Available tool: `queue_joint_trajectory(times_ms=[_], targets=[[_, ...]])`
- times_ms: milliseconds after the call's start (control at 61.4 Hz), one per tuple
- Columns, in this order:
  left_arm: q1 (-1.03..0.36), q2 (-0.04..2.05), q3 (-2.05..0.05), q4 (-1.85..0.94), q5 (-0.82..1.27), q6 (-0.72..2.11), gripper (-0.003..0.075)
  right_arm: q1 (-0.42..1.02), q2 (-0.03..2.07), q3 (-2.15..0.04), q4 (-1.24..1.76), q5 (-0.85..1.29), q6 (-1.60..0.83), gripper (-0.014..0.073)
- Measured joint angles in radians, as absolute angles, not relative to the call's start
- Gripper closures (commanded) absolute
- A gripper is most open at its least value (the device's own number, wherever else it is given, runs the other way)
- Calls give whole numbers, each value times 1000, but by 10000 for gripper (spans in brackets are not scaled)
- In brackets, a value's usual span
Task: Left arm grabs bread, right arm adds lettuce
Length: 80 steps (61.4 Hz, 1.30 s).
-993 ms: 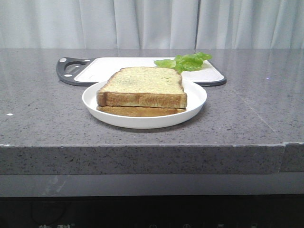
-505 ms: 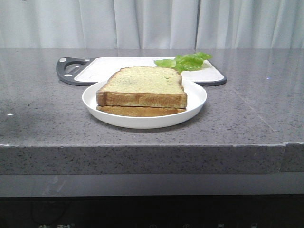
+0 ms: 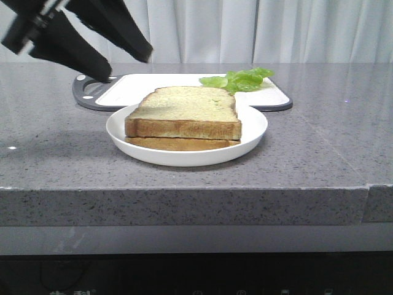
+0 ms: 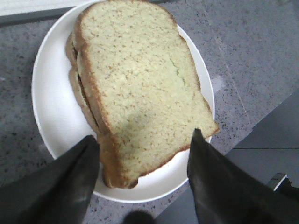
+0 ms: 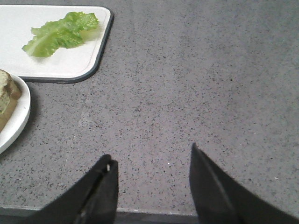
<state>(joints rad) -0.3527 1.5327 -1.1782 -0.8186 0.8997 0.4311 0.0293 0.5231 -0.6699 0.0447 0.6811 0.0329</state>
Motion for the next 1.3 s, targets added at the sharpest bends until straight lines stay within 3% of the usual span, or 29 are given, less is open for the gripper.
queue_joint_trajectory(times_ms=[635, 1107, 1302], targets=[[-357, 1720, -1248, -876, 876, 433, 309, 29, 523, -670, 45, 683, 33, 209], [-357, 1727, -1248, -885, 891, 433, 733, 29, 523, -670, 45, 698, 33, 209], [-357, 1727, -1254, -882, 901, 433, 741, 29, 523, -670, 45, 698, 33, 209]])
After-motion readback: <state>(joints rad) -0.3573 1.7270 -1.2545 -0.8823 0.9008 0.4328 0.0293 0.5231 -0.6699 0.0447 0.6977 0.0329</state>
